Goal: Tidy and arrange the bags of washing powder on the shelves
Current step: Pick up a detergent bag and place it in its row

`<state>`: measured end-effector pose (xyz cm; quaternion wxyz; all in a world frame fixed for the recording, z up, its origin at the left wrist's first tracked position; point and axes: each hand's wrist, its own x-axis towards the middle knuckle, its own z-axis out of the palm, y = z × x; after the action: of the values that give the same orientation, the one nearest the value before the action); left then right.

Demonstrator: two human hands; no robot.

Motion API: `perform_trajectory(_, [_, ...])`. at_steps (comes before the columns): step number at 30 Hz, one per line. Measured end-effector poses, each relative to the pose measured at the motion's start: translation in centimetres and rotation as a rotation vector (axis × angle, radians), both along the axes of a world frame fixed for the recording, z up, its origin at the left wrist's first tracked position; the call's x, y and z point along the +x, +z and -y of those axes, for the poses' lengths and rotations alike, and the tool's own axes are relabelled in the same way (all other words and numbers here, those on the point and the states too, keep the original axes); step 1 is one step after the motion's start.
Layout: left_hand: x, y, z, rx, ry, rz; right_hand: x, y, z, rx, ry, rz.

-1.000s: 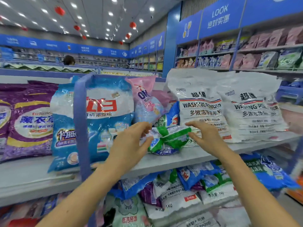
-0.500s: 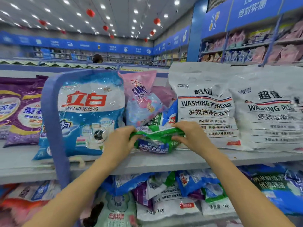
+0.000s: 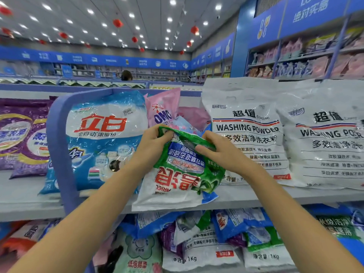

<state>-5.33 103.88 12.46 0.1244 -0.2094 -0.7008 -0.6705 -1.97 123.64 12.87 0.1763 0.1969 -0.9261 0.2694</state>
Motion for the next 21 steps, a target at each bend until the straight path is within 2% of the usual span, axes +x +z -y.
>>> perform_trajectory(2, [0.0,-0.1,-0.4,0.053,-0.025,0.029,-0.3,0.0,0.7,-0.026,-0.021,-0.026])
perform_trajectory(5, [0.1,0.2,-0.7,0.073,-0.052,0.053,-0.8,0.6,1.8,0.067,-0.085,-0.045])
perform_trajectory(7, [0.0,0.6,-0.6,0.03,-0.036,0.012,-0.9,0.9,2.1,0.095,-0.105,-0.09])
perform_trajectory(9, [0.0,0.9,0.3,-0.064,0.004,-0.077,-0.8,0.9,1.6,0.029,-0.11,-0.158])
perform_trajectory(11, [-0.1,0.4,1.5,-0.118,0.108,-0.151,-0.5,0.8,0.6,-0.173,-0.119,-0.203])
perform_trajectory(13, [0.6,-0.6,2.0,0.022,0.27,-0.146,-0.3,0.8,-0.4,-0.445,-0.135,-0.237])
perform_trajectory(15, [1.7,-2.8,1.3,0.218,0.403,-0.112,-0.3,0.8,-0.9,-0.597,-0.198,-0.314])
perform_trajectory(17, [3.2,-5.3,-0.9,0.304,0.358,0.014,-0.2,0.6,-0.6,-0.693,-0.262,-0.405])
perform_trajectory(21, [3.9,-7.7,-5.5,0.249,0.113,0.355,0.3,-0.3,0.3,-1.011,-0.279,-0.449])
